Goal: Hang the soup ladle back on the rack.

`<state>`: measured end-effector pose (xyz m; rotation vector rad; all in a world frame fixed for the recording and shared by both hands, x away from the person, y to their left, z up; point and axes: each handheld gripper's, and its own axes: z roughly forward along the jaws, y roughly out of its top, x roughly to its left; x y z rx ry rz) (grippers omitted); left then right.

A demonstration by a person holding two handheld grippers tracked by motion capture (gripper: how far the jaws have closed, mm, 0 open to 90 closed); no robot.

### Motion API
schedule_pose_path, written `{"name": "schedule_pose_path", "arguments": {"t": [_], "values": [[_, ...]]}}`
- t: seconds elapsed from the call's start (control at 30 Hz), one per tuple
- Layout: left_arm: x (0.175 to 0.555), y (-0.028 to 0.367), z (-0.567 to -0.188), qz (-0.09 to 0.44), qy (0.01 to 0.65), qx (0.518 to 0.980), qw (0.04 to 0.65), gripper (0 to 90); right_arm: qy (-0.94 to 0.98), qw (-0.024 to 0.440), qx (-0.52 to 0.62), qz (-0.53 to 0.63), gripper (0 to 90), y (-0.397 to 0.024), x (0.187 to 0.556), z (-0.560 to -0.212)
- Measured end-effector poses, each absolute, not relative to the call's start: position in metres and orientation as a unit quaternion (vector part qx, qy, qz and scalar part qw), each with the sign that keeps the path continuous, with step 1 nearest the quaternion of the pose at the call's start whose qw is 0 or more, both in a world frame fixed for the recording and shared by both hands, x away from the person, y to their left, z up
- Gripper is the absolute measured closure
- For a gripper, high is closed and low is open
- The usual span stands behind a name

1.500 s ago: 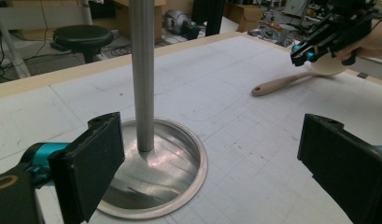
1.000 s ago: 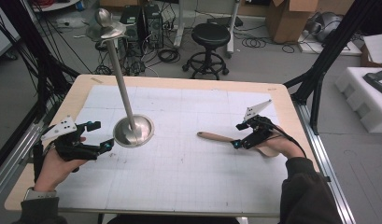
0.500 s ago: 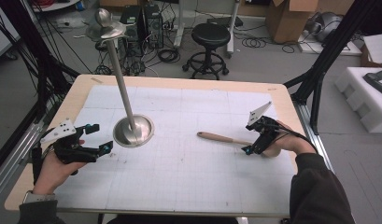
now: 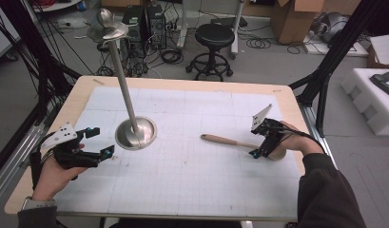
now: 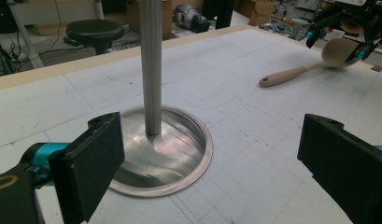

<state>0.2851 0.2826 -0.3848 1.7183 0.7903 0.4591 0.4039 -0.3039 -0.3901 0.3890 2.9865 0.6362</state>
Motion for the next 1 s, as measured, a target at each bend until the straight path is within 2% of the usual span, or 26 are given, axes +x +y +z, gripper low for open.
{"name": "schedule_pose_path", "arguments": {"t": [0.13,0.2,0.4,0.73,0.9,1.0], "values": [[0.285,0.283,-0.386,0.195,0.336,0.730,0.562,7.7,0.977,0.038,0.116,0.173,7.4,-0.298,0.407,-0.397],[0.285,0.284,-0.387,0.197,0.336,0.730,0.562,7.7,0.980,0.040,0.111,0.159,17.8,-0.296,0.408,-0.399],[0.286,0.286,-0.389,0.196,0.341,0.726,0.564,7.7,0.986,0.031,0.097,0.131,32.0,-0.295,0.414,-0.406],[0.285,0.287,-0.389,0.195,0.341,0.726,0.565,7.7,0.990,0.029,0.067,0.117,66.4,-0.290,0.415,-0.409],[0.285,0.286,-0.389,0.194,0.342,0.727,0.562,7.7,0.991,0.027,0.076,0.111,75.9,-0.290,0.413,-0.408],[0.285,0.286,-0.389,0.194,0.340,0.728,0.563,7.7,0.989,0.025,0.101,0.105,77.2,-0.288,0.413,-0.408]]}}
